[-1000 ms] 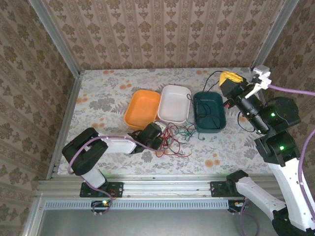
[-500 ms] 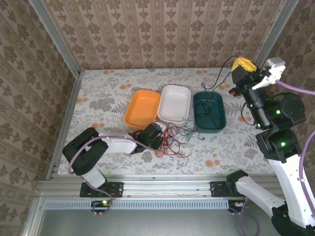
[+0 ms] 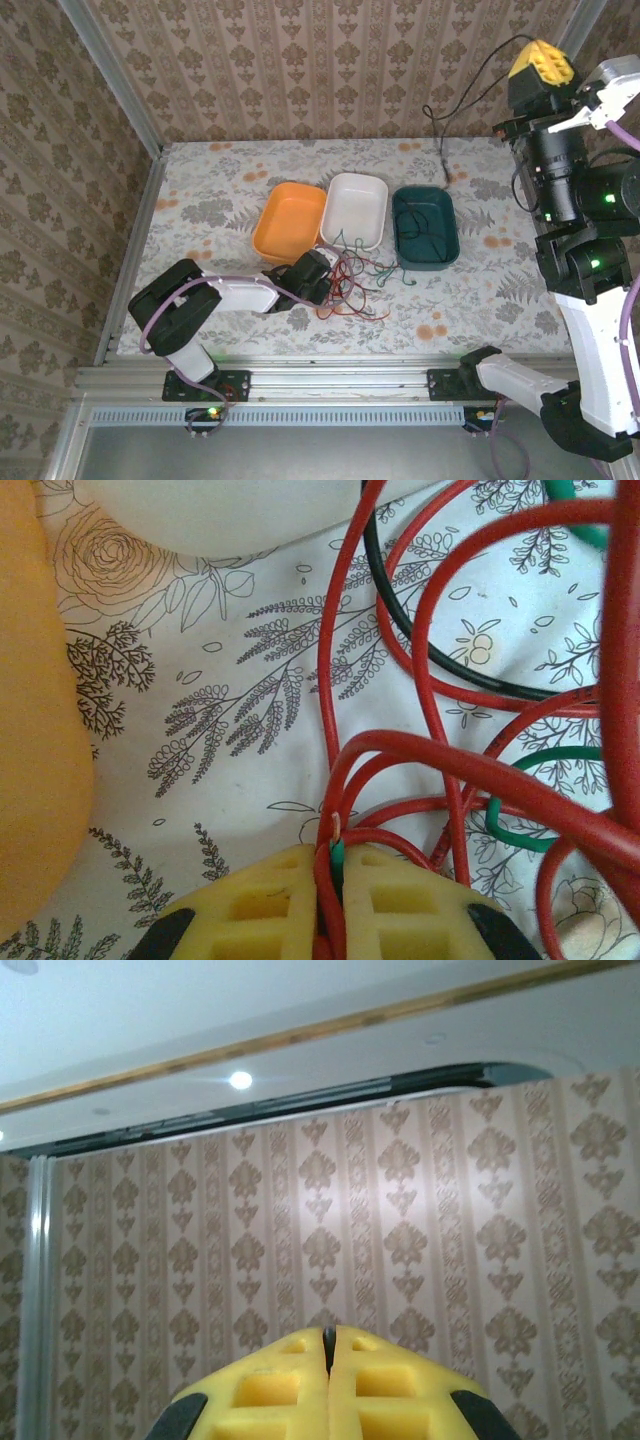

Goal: Untangle the cables

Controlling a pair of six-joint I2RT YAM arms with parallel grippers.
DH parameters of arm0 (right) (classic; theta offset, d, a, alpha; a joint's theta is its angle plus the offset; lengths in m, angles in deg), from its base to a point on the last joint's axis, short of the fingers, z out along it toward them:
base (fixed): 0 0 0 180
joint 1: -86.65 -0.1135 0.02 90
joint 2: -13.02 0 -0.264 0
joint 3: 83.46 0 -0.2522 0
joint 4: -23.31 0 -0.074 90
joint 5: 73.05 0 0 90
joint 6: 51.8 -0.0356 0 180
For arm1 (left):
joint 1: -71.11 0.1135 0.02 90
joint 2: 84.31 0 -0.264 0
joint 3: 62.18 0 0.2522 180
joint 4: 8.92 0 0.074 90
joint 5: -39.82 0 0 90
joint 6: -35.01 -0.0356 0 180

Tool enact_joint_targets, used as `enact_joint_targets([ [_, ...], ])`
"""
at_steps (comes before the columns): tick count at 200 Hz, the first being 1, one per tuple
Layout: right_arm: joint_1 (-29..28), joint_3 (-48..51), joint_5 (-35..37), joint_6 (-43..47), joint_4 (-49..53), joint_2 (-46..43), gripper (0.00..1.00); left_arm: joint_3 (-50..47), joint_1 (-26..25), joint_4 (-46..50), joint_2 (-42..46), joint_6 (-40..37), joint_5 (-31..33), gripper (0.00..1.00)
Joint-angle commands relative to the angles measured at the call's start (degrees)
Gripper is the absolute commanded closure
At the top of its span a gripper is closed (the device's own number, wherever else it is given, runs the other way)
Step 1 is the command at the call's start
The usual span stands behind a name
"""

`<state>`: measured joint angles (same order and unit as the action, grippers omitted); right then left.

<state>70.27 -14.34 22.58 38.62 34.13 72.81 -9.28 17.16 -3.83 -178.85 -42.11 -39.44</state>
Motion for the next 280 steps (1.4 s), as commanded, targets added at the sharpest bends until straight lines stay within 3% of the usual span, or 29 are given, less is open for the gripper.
enact_joint_targets([
  [1,1.1,-2.3,2.5,1.9,-3.4,0.9,1.00,-1.5,0.5,4.3,-5.1,1.2,-0.1,1.00],
  [37,2.9,-5.5,3.2,2.0,0.5,2.8,1.00,-1.6,0.4,4.1,-5.0,1.2,0.1,1.00],
  [87,4.8,-1.7,7.5,0.6,10.0,3.5,1.00,-1.2,0.4,4.4,-4.3,1.0,0.1,1.00],
  [157,4.8,19.4,9.3,3.0,10.9,-1.9,1.00,-0.7,0.4,4.8,-3.9,0.8,-0.3,1.00],
  [240,4.4,40.1,7.6,-6.5,7.2,-2.6,1.00,1.2,0.4,6.3,-4.3,-0.5,-0.6,1.00],
  [280,4.3,43.5,6.7,-9.6,5.4,-0.3,1.00,1.9,0.3,7.1,-4.2,-0.8,-0.6,1.00],
])
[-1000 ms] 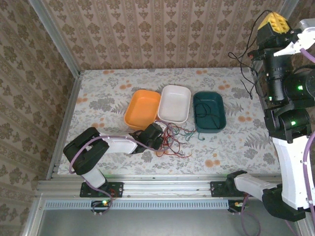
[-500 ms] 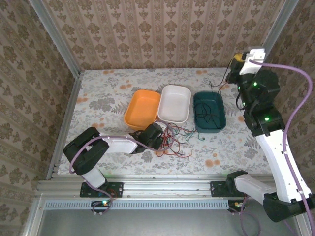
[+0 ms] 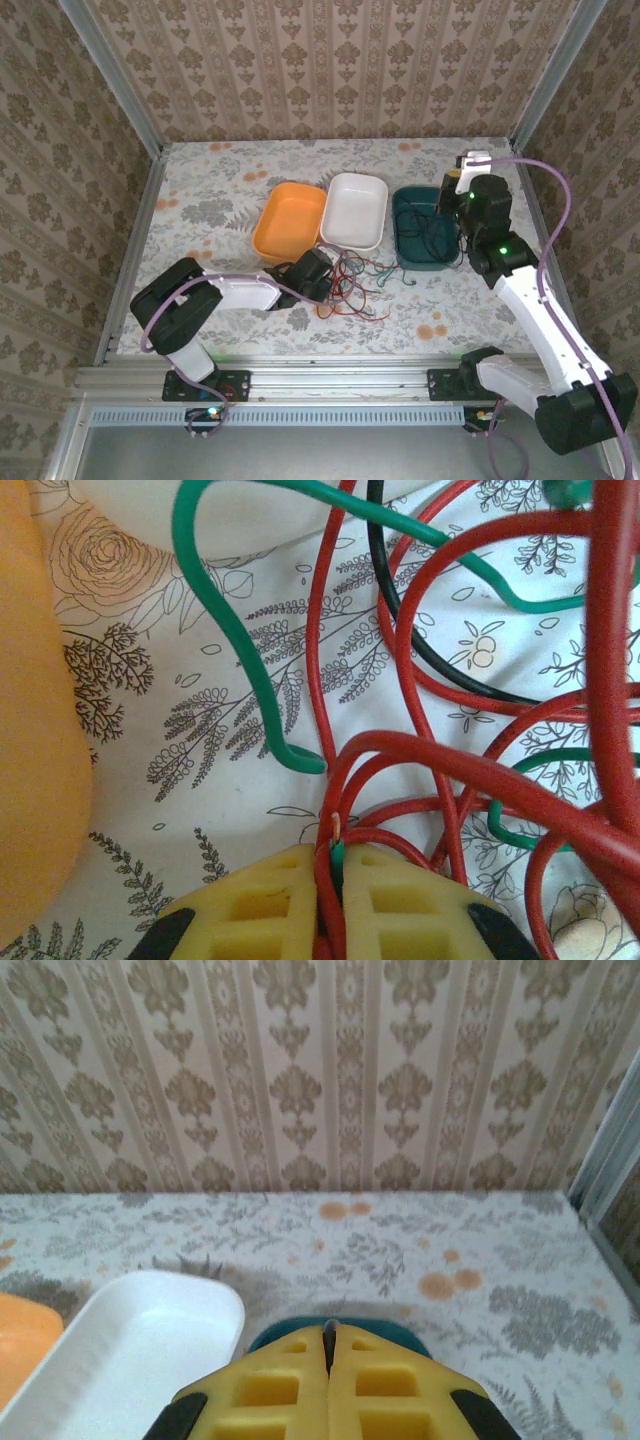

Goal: Untangle the cables

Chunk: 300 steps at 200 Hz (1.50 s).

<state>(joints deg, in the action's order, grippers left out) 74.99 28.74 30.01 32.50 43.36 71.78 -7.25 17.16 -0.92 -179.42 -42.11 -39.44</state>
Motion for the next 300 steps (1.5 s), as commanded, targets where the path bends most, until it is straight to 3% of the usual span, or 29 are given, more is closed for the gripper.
enact_joint_targets([
  [1,-0.4,0.4,-0.8,-3.6,-3.9,0.8,1.00,-0.1,0.4,4.3,-3.6,-0.8,-0.6,1.00],
  [32,-1.6,-0.7,-1.2,-4.0,-4.6,1.8,1.00,-0.2,0.4,4.2,-3.5,-0.8,-0.6,1.00],
  [96,-14.3,-4.8,29.6,10.1,-9.8,0.4,1.00,-0.9,0.2,3.4,-3.5,0.2,-0.4,1.00],
  [192,-17.1,-5.2,52.4,22.2,-21.6,3.6,1.00,-1.9,0.1,3.0,-3.2,0.4,-0.4,1.00],
  [225,-17.1,-5.4,50.2,22.6,-22.4,3.1,1.00,-1.9,0.0,2.7,-3.4,0.3,-0.4,1.00],
  [275,-17.2,-8.2,30.0,15.2,-13.5,3.0,1.00,-2.0,0.1,2.5,-3.5,0.5,-0.4,1.00],
  [300,-17.2,-8.7,26.8,10.6,-10.7,4.2,1.00,-2.2,0.0,2.2,-3.5,0.7,-0.4,1.00],
])
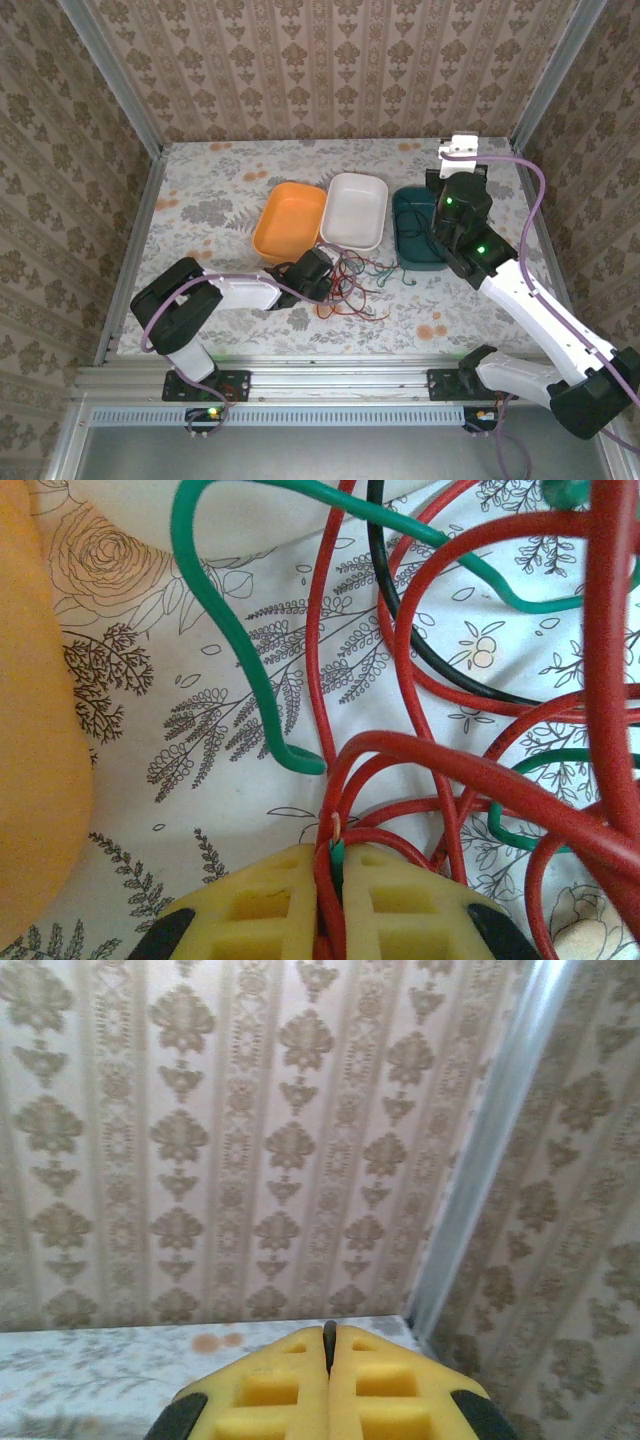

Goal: Untangle the cables

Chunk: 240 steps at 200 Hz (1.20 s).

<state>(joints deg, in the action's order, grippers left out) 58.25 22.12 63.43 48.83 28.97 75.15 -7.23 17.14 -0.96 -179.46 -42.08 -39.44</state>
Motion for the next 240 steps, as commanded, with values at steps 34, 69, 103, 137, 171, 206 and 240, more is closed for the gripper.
enact_joint_targets([
  [34,-0.2,-0.9,-8.9,-9.2,5.7,3.5,1.00,-2.3,0.1,2.5,-3.4,0.7,-0.4,1.00],
  [69,1.9,1.3,-7.7,-13.0,6.1,7.1,1.00,-2.2,0.1,3.5,-2.9,-0.2,-0.1,1.00],
  [103,6.5,2.6,-10.5,-19.3,8.5,11.1,1.00,-2.0,0.2,4.0,-2.6,-0.7,-0.1,1.00],
  [137,10.1,3.9,-15.7,-24.1,9.6,15.7,1.00,-1.8,0.2,4.3,-2.4,-1.0,0.1,1.00],
  [171,10.6,4.4,-15.9,-27.4,12.6,21.4,1.00,-2.1,0.3,4.3,-1.7,-0.9,0.1,1.00],
  [206,10.7,6.1,-17.6,-34.2,17.1,24.5,1.00,-2.1,0.2,4.4,-1.1,-0.9,-0.1,1.00],
  [240,10.7,10.2,-19.1,-42.4,19.5,23.5,1.00,-1.6,0.2,4.4,-0.6,-0.9,0.0,1.00],
])
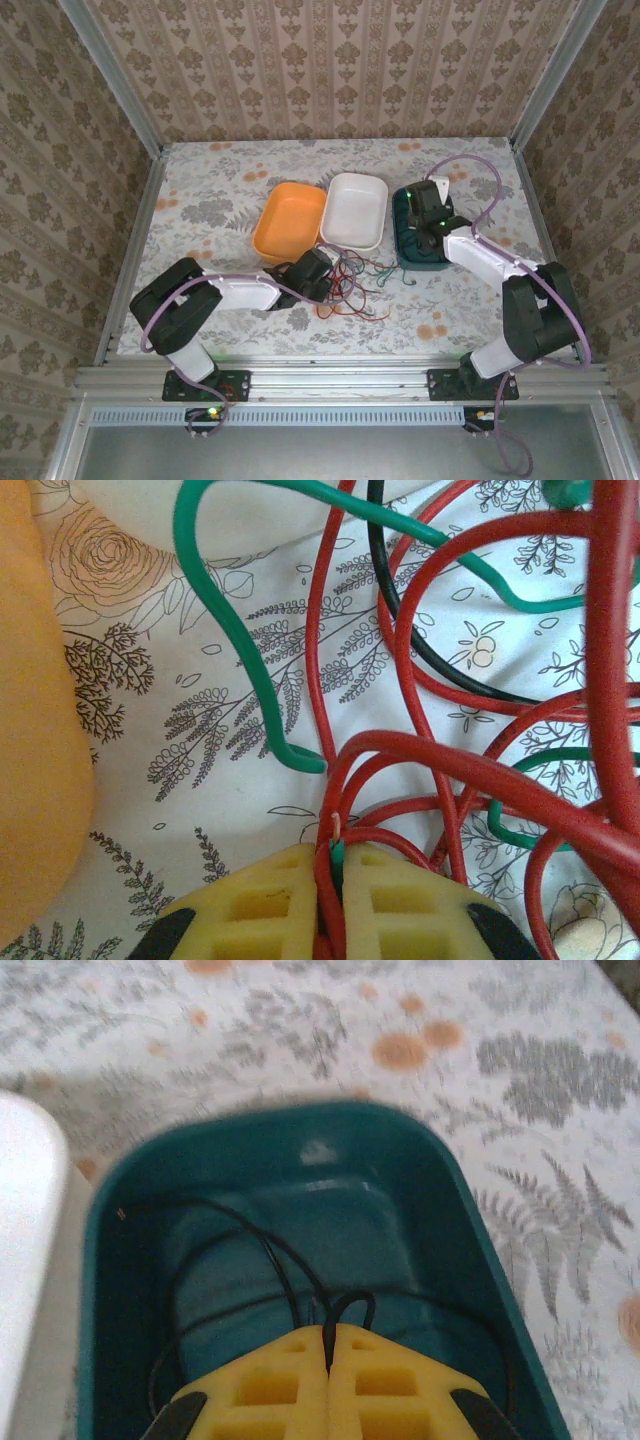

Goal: Untangle the cables

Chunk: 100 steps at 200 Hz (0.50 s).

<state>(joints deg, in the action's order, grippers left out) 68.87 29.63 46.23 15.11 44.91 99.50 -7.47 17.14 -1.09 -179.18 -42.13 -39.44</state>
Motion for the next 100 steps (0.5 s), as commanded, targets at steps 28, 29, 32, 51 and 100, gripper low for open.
enact_joint_targets([
  [28,0.1,5.3,-4.1,-12.1,3.5,-2.5,1.00,-0.7,0.2,4.4,-0.9,-1.1,-0.2,1.00],
  [29,0.1,5.4,-4.1,-12.2,3.6,-2.5,1.00,-0.7,0.2,4.4,-0.9,-1.1,-0.2,1.00],
  [32,0.1,5.4,-4.2,-12.4,3.8,-2.6,1.00,-0.7,0.2,4.5,-0.9,-1.2,-0.2,1.00],
  [51,0.1,5.8,-4.5,-13.2,4.6,-3.8,0.92,-0.4,0.2,4.5,-0.8,-1.3,-0.1,1.00],
  [100,0.0,5.1,-1.1,-12.8,9.2,-9.8,0.55,-0.2,0.2,4.6,0.0,-1.3,0.2,1.00],
])
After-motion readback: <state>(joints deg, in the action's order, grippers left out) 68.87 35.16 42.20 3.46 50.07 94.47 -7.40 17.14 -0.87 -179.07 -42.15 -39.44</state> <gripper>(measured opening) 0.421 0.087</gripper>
